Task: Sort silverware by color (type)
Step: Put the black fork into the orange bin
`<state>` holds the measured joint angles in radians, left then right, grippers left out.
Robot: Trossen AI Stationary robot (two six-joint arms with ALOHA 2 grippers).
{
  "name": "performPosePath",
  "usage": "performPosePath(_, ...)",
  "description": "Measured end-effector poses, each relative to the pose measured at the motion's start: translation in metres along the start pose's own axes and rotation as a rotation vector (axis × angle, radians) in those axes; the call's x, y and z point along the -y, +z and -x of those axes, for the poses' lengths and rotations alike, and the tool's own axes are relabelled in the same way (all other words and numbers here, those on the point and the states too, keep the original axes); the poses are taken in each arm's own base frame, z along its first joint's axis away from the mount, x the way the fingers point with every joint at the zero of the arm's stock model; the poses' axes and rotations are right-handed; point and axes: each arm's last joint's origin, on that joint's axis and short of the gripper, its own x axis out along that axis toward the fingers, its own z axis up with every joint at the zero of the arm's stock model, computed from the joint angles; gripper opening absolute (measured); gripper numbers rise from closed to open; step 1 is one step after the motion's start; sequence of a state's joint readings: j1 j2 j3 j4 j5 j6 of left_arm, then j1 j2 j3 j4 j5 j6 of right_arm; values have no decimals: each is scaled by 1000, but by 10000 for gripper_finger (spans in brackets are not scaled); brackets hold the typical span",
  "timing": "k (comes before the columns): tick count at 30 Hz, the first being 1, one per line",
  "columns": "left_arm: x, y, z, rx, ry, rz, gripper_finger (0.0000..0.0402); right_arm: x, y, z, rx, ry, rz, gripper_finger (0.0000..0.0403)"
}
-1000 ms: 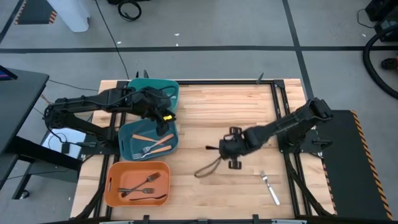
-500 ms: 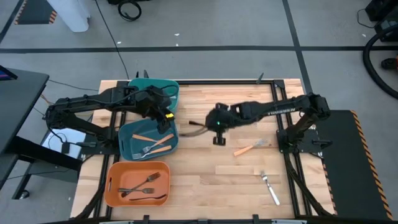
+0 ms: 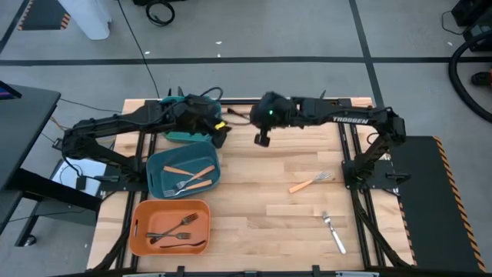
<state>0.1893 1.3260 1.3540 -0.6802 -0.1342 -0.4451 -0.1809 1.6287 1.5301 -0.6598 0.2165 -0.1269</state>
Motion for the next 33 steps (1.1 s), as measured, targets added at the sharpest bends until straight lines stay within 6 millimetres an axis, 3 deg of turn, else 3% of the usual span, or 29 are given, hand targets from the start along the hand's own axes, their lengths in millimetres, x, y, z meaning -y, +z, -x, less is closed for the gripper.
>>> performPosePath(9,3,22,1,254,20,115,155,40,31,27,141,-85,-70,9)
performPosePath(14,3,32,4,399,86,148,155,51,44,42,205,-115,-94,9)
performPosePath(22,5,47,11,557,50,152,155,47,49,46,238,-93,-90,9)
performPosePath(33,-11,54,10,578,97,187,155,34,51,48,246,-70,-77,9)
